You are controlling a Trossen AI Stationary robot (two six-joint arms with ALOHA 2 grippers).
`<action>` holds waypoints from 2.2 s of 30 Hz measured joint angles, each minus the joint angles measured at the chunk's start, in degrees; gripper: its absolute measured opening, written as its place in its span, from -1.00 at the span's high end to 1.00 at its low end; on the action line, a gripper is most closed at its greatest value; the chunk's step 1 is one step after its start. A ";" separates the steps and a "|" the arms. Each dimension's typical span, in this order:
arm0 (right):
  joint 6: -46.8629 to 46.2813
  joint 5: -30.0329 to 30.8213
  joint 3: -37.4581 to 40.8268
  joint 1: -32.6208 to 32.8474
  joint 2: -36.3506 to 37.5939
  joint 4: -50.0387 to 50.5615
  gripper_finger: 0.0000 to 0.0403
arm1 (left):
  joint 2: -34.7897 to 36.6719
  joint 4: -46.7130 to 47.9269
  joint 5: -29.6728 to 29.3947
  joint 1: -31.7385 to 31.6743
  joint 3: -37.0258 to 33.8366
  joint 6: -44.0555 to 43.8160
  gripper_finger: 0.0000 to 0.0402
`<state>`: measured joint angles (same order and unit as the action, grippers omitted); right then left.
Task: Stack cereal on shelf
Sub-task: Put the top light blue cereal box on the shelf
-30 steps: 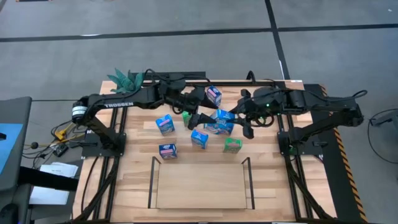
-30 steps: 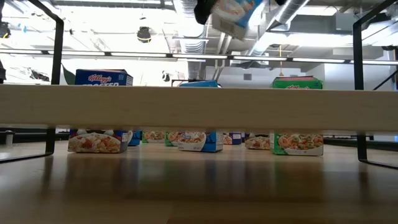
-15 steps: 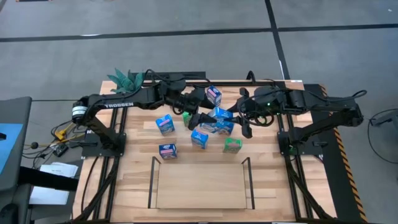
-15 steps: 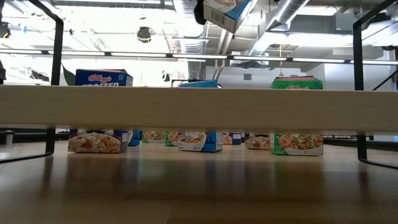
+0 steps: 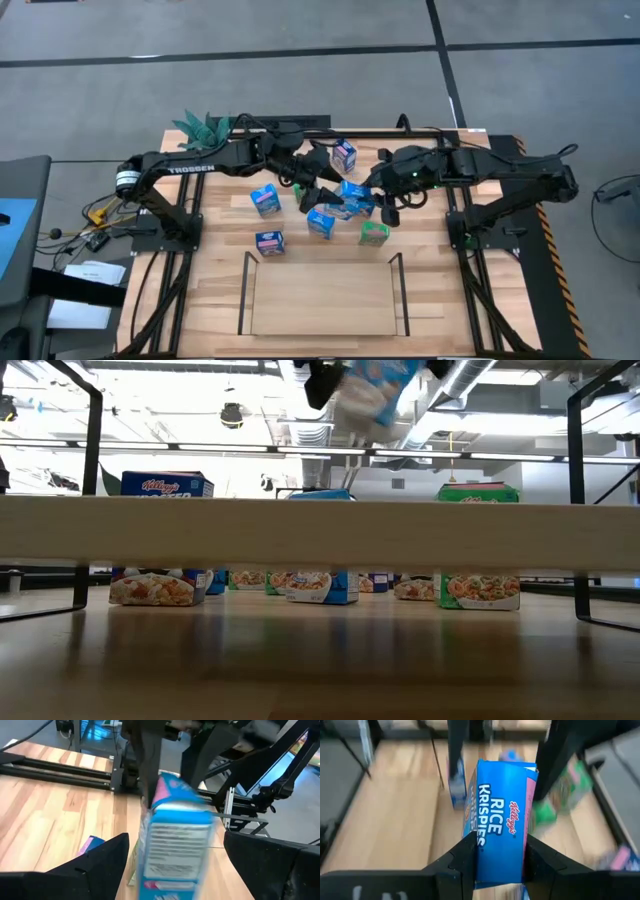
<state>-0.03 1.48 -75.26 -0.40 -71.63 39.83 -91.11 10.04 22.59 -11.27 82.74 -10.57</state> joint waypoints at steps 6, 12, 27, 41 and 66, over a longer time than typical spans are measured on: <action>0.29 -0.09 -0.24 0.55 -2.54 -2.51 0.25 | 0.00 1.56 -0.46 0.09 0.00 1.24 -0.58; 0.50 -0.12 -0.02 0.72 -4.25 -2.17 0.27 | 0.00 5.12 -0.61 0.09 0.00 3.01 -0.58; 0.50 -1.90 0.00 0.71 -5.43 -2.93 0.25 | -0.71 7.65 -0.20 0.78 -0.02 5.63 -0.57; 0.48 -3.26 0.00 0.70 -5.42 -2.72 0.25 | -1.77 5.90 -2.07 2.30 0.00 6.40 -0.57; 0.44 -3.23 0.02 0.67 -6.31 -2.17 0.24 | -1.77 9.09 -2.34 2.33 0.00 6.27 -0.26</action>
<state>0.40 -1.76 -75.24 0.27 -77.93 37.66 -92.88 19.13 20.25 -8.94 82.74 -4.29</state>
